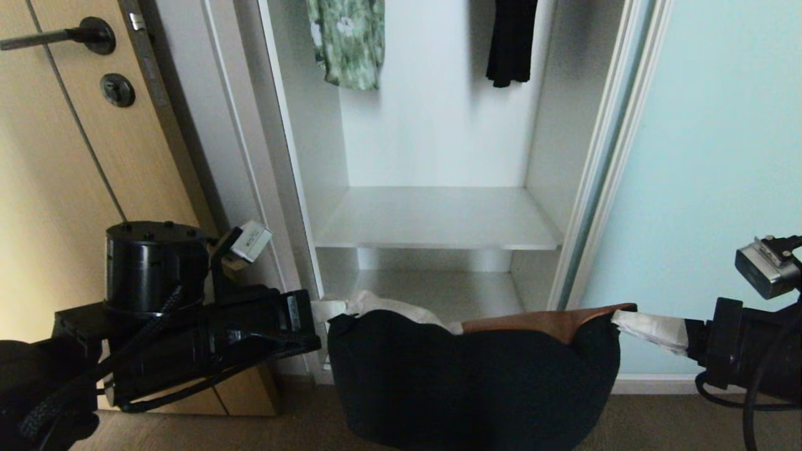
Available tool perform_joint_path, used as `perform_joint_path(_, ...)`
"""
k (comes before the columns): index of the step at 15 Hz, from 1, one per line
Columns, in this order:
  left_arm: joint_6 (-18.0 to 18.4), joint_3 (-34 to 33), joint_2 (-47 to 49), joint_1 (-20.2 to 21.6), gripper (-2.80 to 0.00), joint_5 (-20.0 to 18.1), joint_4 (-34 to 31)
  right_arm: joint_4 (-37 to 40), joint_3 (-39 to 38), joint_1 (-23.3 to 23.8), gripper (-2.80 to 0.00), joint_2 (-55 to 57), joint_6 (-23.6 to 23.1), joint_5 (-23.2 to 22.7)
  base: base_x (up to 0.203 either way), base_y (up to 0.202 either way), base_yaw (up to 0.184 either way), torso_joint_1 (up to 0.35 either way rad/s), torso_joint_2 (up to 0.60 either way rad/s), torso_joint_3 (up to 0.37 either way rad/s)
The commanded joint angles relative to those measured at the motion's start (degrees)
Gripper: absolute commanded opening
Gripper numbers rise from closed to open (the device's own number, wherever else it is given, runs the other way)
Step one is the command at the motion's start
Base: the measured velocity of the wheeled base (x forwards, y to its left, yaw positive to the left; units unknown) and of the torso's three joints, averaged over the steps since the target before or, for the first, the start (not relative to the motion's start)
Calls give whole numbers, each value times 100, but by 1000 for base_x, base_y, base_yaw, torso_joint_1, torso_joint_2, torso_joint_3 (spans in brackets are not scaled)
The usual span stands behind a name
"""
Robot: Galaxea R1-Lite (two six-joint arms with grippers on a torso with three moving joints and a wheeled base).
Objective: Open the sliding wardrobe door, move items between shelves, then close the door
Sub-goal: Place the pillow on the lower shelf
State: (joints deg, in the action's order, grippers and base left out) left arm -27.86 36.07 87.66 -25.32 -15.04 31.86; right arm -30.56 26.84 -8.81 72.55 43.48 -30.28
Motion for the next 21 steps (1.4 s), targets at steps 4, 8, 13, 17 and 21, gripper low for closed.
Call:
perform_joint_path(4,-18,-30,190,1,-280,-7,100,-29,-12,2,-280,119,20,-22,0,0,0,4,1,-197)
perform_joint_path(8,-18,-30,201,1,-280,-7,101,-29,-12,2,-280,102,20,-22,0,0,0,4,3,-196)
perform_joint_path(13,-18,-11,234,1,-280,19,103,-29,-21,10,-280,150,20,-22,0,0,0,5,5,-202)
perform_joint_path(17,-27,-4,251,10,-280,142,101,-117,-92,2,-280,177,20,-30,0,0,0,2,4,-196)
perform_joint_path(21,-27,-4,286,9,-280,133,101,-117,-92,2,-280,180,20,-30,0,0,0,1,1,-196)
